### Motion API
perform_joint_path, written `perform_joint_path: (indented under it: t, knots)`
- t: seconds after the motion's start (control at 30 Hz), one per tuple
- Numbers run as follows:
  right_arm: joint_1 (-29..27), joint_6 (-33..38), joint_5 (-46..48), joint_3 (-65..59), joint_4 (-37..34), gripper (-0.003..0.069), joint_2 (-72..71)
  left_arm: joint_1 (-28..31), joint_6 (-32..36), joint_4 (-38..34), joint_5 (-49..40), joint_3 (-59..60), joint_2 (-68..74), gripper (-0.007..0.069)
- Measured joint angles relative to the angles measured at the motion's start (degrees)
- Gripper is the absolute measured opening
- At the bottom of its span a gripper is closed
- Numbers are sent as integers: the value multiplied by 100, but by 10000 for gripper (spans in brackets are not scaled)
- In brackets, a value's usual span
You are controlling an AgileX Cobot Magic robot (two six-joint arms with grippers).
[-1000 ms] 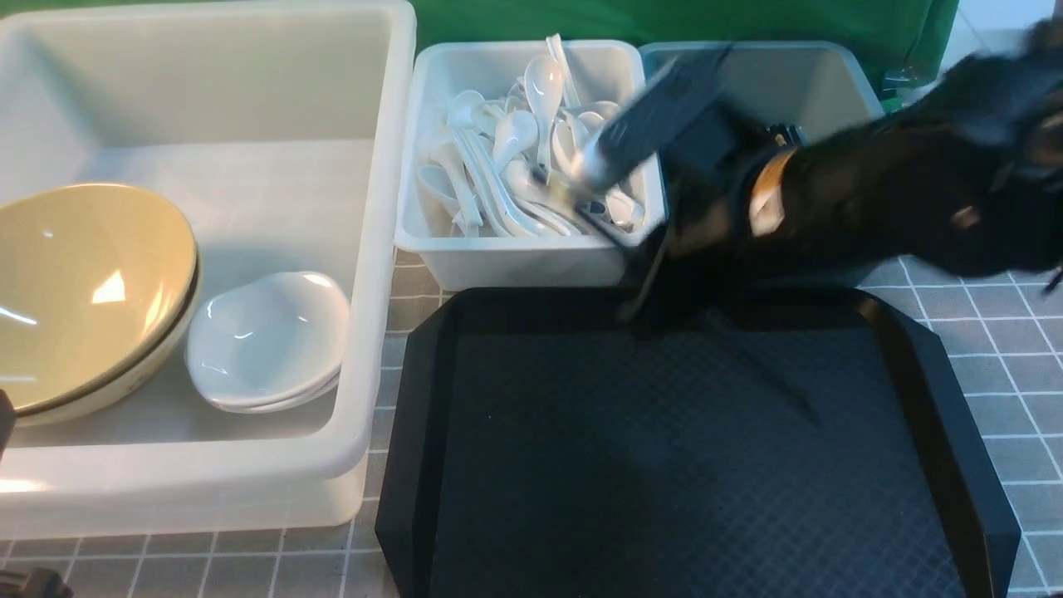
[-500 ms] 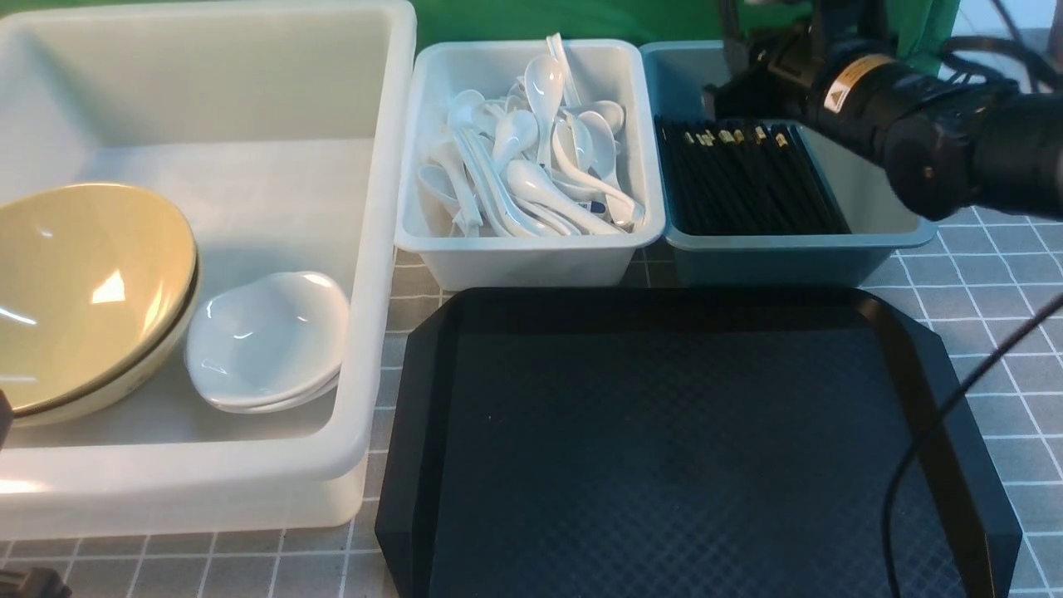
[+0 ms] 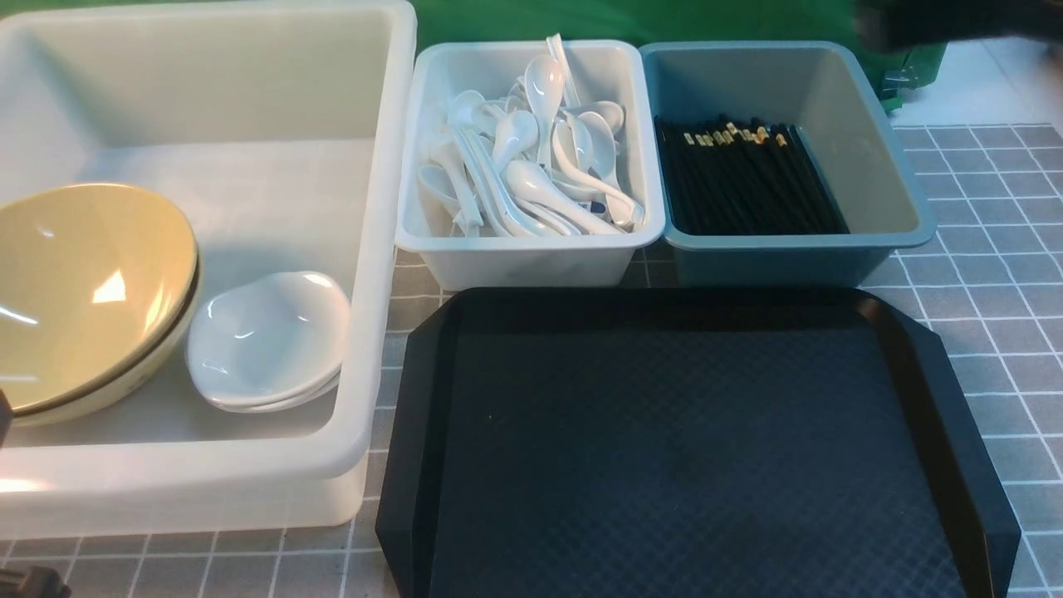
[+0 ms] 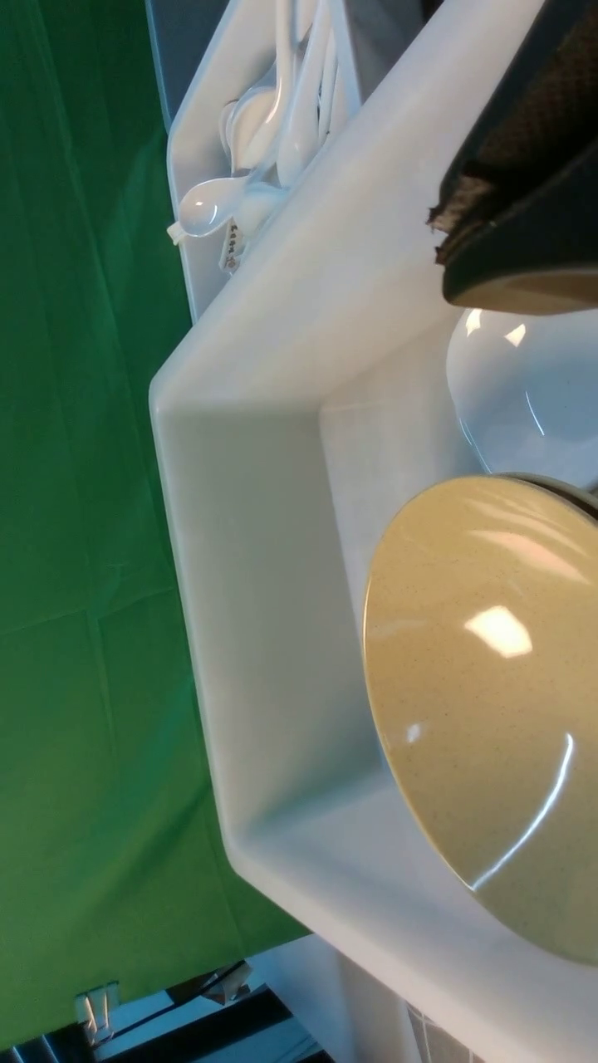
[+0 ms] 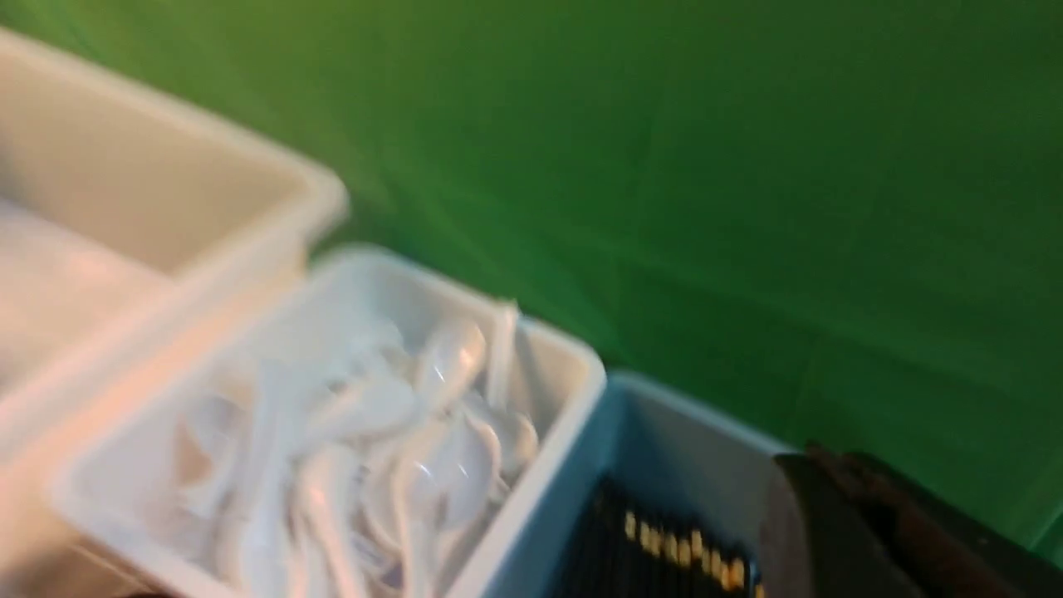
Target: On grey table put chopsticks spoon bowls plates into blue grey white boxes.
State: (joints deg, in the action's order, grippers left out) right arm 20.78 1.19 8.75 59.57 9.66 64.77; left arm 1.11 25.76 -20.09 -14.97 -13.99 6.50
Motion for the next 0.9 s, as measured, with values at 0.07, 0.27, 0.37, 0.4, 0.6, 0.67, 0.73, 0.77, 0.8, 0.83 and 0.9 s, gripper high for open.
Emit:
perform_joint_path:
  t: [0.07, 0.27, 0.37, 0.4, 0.6, 0.67, 0.73, 0.77, 0.8, 0.83, 0.9]
  knots:
    - [65, -8, -462, -808, 0, 34, -808, 0, 0, 0, 0, 0, 0, -10]
    - [88, -417, -1585, -3180, 0, 34, -2586, 0, 0, 5, 0, 0, 0, -10]
    - [88, -462, -1821, -4148, 0, 34, -3296, 0, 0, 5, 0, 0, 0, -10]
    - [88, -461, -1846, -4562, 0, 34, -3618, 0, 0, 5, 0, 0, 0, -10]
    - [88, -461, -1763, -6029, 4, 34, -5212, 0, 0, 17, 0, 0, 0, -10]
    - [88, -461, -1426, -6096, 4, 34, -5784, 0, 0, 17, 0, 0, 0, -10]
    - [88, -461, -795, -6116, 4, 34, -6261, 0, 0, 17, 0, 0, 0, -10]
    - [88, -434, -653, -6121, 4, 34, -6407, 0, 0, 17, 0, 0, 0, -10]
    - [70, -391, -521, -6127, 4, 34, -6481, 0, 0, 17, -6, 6, 0, -10]
    - [62, -379, -478, -6127, 4, 34, -6490, 0, 0, 17, -6, 6, 0, -10]
    - [-89, -320, -267, -6121, 6, 34, -6529, 0, 0, 22, 1, 6, -7, -10]
